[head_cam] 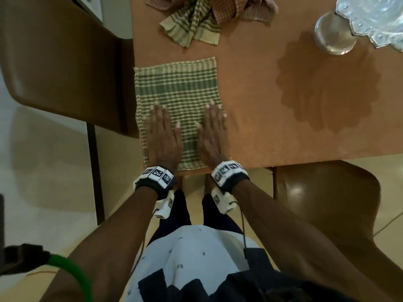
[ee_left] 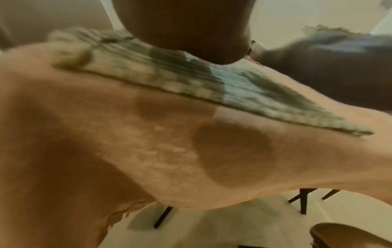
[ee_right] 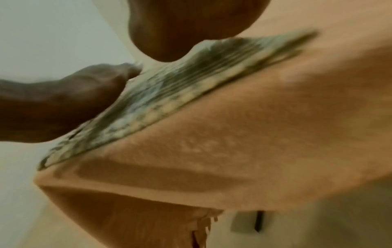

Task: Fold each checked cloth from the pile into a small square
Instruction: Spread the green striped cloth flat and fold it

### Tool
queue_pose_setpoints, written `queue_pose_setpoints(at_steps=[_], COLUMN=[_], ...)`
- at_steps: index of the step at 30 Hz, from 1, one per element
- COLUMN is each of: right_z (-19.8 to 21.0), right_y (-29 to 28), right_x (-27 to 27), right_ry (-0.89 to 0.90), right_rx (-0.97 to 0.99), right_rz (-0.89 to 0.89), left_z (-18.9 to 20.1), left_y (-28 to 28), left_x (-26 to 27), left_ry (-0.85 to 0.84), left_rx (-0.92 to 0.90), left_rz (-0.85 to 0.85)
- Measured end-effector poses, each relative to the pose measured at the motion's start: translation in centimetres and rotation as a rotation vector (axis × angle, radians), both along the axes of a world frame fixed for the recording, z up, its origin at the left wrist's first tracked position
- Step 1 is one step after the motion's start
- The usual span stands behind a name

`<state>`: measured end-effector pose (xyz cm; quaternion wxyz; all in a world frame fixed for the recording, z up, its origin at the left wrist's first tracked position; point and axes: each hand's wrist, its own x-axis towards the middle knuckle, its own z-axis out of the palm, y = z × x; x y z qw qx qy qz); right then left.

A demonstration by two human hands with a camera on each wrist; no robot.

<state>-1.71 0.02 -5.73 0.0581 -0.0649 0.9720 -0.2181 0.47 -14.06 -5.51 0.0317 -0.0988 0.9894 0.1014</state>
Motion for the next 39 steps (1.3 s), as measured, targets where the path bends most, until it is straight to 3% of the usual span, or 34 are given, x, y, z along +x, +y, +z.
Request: queue_pose_setpoints(at_steps=[3,7,9,11,15,18,22,27,31,33,39], right_z=[-0.2,-1.0,0.1,1.4,0.6,-1.0,-1.6,-0.7,0.2,-1.0,-1.1], right_y=[-2.1,2.6,2.3,-0.5,-4.3,-2.9,-0.9,-1.2,-5.2,-4.5,2.9], right_x=[-1.6,-3.1,-4.9,-7.4,-11.5,-12.7,-13.8,-14.5,-11.3,-9.1,-9.1], right_ry=[-0.008,-0.019,-0.022,0.034,-0.022,0.015,0.052,0.021,0.026,0.020,0.019], right_rx=[-0.032,-0.023,-0.057,-0.083,-0.086,-0.019,0.076,0.026,-0.068,-0.016,0.018], right_rz=[0.168,-0.108,-0.181,-0.076,0.190,0.235,0.093,-0.146,0.143,0.176,-0.159], left_z=[-0.8,-0.4,0.5,1.2,0.4,-1.4,-1.8,-1.3,-1.5,-1.7,-0.4], left_y=[0.9,-2.1,-2.2,-1.2,-0.9,-3.0,-4.0,-3.8,-3.7,-3.9,-3.5], left_x=[-0.2,0.4,-1.7,-5.3,-11.3,-11.4,-10.5,-10.6,-10.5,-10.6,-9.6], left_ry=[-0.036,-0.022,0.029,0.099,0.058,0.029,0.037,0.027,0.016,0.011,0.003], left_rx=[0.063,0.087,0.101,0.162,0.258,0.142,0.062,0.042,0.017,0.023,0.043], left_rz=[-0.090,0.107,0.136,0.091,0.015,-0.006,0.010,0.031,0.017,0.004,0.034])
